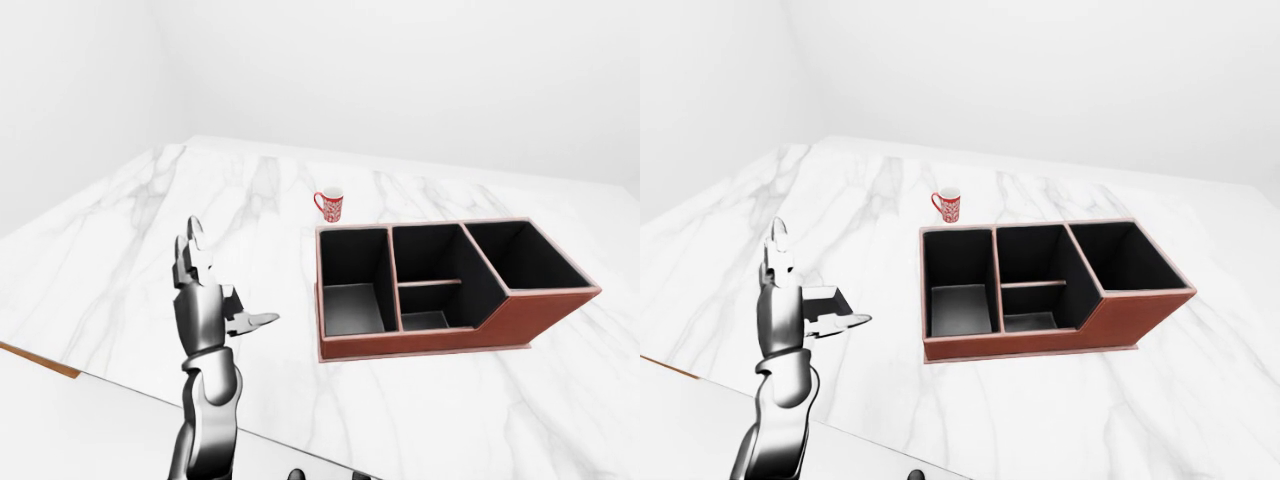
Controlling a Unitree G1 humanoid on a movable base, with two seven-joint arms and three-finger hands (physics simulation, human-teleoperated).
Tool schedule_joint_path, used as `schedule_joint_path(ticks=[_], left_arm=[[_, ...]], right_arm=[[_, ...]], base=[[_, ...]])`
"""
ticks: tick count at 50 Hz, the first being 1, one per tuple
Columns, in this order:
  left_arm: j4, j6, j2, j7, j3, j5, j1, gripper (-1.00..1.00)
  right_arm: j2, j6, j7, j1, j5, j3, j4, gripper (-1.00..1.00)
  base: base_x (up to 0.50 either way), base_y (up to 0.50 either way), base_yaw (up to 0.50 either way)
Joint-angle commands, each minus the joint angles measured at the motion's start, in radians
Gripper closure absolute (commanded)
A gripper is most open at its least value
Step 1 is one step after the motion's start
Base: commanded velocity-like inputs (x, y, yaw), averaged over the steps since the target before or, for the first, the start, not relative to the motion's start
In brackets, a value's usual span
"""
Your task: Pick up the book and place it in the left compartment of the caddy.
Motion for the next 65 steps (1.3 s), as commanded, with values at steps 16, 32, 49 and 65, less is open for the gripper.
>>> schedule_joint_path(ticks=[16,32,49,65], left_arm=[[0.028,0.009,0.038,0.198,0.075,0.372,-0.027,-1.00],[0.035,0.009,0.072,0.191,0.087,0.653,-0.027,-1.00],[0.047,0.009,0.066,0.146,0.044,0.863,-0.010,-1.00],[0.037,0.009,0.066,0.135,0.052,0.876,-0.008,-1.00]], right_arm=[[0.004,0.000,0.005,-0.007,-0.011,0.023,0.021,-1.00],[0.005,0.000,0.017,-0.011,-0.016,0.034,0.037,-1.00],[0.014,0.000,0.034,-0.007,-0.016,0.032,0.017,-1.00],[0.023,0.000,0.046,-0.004,-0.033,0.031,-0.006,-1.00]], base=[[0.00,0.00,0.00],[0.00,0.00,0.00],[0.00,0.00,0.00],[0.00,0.00,0.00]])
